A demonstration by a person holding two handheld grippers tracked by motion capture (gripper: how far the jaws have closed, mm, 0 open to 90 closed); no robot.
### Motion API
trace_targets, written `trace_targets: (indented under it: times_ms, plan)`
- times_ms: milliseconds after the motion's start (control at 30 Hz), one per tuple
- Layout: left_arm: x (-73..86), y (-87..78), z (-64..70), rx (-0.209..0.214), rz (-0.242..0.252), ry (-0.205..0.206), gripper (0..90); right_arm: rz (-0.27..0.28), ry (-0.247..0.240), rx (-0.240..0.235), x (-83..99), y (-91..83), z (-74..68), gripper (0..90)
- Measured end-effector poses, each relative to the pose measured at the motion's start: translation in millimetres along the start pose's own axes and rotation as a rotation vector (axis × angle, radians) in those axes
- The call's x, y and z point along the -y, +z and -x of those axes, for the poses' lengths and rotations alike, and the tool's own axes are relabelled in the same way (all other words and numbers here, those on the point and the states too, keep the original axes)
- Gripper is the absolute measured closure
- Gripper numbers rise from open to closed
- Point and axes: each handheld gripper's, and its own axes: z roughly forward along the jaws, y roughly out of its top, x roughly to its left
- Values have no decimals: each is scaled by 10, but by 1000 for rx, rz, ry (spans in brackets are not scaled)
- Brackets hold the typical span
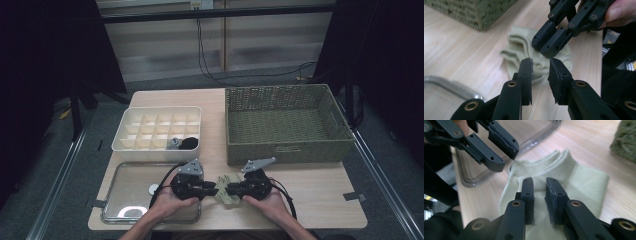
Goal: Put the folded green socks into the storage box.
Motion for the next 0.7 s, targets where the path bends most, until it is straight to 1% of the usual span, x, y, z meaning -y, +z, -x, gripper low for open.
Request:
trace_targets:
  times_ms: [67, 100, 133, 167, 200, 300, 333, 400, 467, 500, 533, 567, 600, 667, 700]
  plan:
    - [-37, 5, 11, 1, 15, -3, 720, 15, 2, 11, 1, -68, 11, 763]
    - [-57, 25, 13, -6, 15, -2, 716, 20, 8, 19, 4, -104, 17, 760]
    - [-76, 56, 10, -7, 11, 0, 713, 25, 10, 26, 13, -140, 28, 760]
    - [-99, 87, 5, -9, -5, 3, 716, 28, 17, 31, 24, -173, 38, 760]
    - [-123, 126, 4, -12, -8, 13, 718, 30, 21, 37, 38, -205, 54, 754]
    - [-238, 231, 25, -3, -20, 44, 731, 40, 42, 58, 90, -296, 99, 745]
    - [-263, 253, 31, 7, -18, 47, 739, 40, 43, 63, 101, -313, 107, 741]
    - [-307, 304, 54, 15, -29, 57, 748, 40, 49, 71, 118, -328, 123, 740]
    - [-293, 361, 41, 9, -55, 56, 750, 38, 55, 70, 134, -328, 137, 727]
    - [-258, 399, 17, 12, -71, 44, 749, 33, 54, 70, 140, -321, 140, 722]
    - [-230, 426, 4, 16, -75, 34, 742, 27, 52, 75, 149, -307, 140, 709]
    - [-184, 456, -14, 28, -86, 14, 729, 21, 48, 83, 153, -296, 136, 698]
    - [-174, 447, -26, 19, -110, 20, 708, 11, 37, 90, 158, -279, 127, 691]
    - [-154, 441, -44, 21, -111, 25, 705, 6, 37, 89, 164, -260, 121, 685]
    - [-153, 440, -31, -7, -119, 29, 705, 1, 39, 94, 167, -249, 120, 674]
